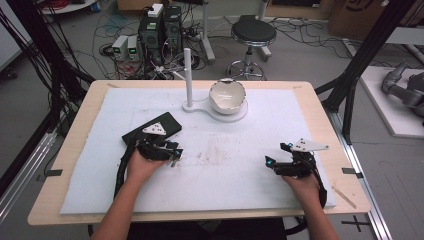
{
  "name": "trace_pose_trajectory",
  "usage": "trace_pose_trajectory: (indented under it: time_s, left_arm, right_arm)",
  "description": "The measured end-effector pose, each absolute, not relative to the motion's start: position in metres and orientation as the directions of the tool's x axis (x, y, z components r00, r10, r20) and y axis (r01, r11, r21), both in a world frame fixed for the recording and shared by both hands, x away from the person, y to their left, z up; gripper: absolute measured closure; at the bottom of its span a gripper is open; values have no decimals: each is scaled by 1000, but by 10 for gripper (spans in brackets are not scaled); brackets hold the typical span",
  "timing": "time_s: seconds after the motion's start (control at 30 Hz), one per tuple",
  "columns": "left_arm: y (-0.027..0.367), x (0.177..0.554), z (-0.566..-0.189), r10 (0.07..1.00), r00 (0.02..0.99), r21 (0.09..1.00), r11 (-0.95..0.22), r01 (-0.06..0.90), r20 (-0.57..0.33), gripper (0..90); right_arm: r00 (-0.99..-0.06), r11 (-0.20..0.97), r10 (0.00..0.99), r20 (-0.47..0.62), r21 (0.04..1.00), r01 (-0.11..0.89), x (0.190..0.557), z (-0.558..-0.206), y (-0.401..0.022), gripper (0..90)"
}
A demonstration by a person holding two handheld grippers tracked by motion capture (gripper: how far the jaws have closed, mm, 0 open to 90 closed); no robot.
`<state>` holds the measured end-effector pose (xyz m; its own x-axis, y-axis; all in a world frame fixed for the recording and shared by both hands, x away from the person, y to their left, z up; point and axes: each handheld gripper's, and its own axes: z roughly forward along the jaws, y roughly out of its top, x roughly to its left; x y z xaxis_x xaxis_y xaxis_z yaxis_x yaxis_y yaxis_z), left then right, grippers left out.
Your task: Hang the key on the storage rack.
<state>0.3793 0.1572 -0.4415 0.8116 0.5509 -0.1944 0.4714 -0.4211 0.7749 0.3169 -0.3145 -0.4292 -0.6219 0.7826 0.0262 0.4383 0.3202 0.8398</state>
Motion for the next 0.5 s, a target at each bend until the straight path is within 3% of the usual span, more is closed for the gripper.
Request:
trace_pose_trajectory:
  time_s: [0.33, 0.43, 0.5]
  left_arm:
    - [153, 382, -444, 541, 816, 763, -435, 478, -203, 767]
    - [154, 381, -443, 542, 815, 762, -433, 481, -206, 872]
    - [155, 381, -443, 549, 810, 760, -432, 487, -207, 876]
  right_arm:
    - [-619, 321, 785, 24, 839, 440, 317, -429, -315, 183]
    - [-617, 321, 786, 25, 837, 442, 317, -430, -314, 182]
    - [-617, 321, 787, 24, 837, 442, 317, -430, -314, 183]
